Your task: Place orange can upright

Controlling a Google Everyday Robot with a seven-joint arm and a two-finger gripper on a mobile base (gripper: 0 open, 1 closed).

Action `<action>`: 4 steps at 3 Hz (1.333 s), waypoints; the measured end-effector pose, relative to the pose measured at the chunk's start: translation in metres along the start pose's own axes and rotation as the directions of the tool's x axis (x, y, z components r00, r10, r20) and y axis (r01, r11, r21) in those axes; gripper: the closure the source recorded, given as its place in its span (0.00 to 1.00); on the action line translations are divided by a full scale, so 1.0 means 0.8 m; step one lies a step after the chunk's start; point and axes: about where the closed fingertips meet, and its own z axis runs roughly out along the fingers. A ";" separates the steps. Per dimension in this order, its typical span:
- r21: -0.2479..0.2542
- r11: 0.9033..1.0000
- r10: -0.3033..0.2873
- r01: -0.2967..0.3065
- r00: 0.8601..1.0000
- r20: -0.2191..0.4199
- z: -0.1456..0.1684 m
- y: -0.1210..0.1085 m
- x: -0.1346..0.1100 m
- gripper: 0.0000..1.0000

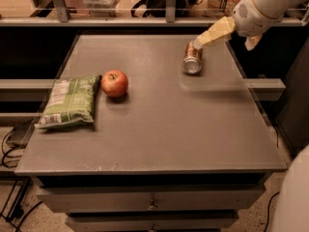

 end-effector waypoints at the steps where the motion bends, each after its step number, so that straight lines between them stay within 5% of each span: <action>1: -0.058 0.995 0.076 -0.076 0.997 0.000 0.031 0.017 -0.018 0.00; 2: -0.074 0.993 0.097 -0.094 0.995 0.032 0.056 0.035 -0.044 0.00; 4: -0.011 0.999 0.034 -0.033 0.996 0.079 0.114 0.044 -0.086 0.00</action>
Offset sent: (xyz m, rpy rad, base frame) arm 0.0623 0.0768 -0.0159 0.1412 -0.0404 -0.0906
